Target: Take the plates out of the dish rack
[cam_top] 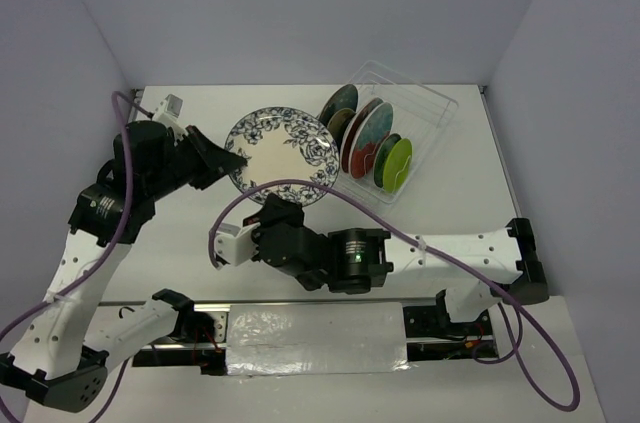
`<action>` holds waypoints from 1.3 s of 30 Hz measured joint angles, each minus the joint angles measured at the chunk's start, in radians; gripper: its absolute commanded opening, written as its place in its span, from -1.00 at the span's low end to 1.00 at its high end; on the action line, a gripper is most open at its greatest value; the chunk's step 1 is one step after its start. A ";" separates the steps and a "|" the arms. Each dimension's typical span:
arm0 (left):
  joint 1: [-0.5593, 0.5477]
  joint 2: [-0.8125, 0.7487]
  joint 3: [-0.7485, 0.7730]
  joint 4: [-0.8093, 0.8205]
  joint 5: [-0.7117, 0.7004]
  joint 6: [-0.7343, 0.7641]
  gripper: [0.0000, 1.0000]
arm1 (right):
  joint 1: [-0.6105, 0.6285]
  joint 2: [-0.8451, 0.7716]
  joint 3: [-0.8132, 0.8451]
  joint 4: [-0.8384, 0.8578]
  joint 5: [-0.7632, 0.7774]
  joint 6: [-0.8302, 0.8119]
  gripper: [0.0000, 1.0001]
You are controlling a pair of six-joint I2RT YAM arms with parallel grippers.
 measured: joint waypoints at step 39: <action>0.433 0.714 -0.365 0.850 -0.192 -0.140 -1.00 | -0.710 -0.481 -0.084 -0.255 -0.398 1.057 1.00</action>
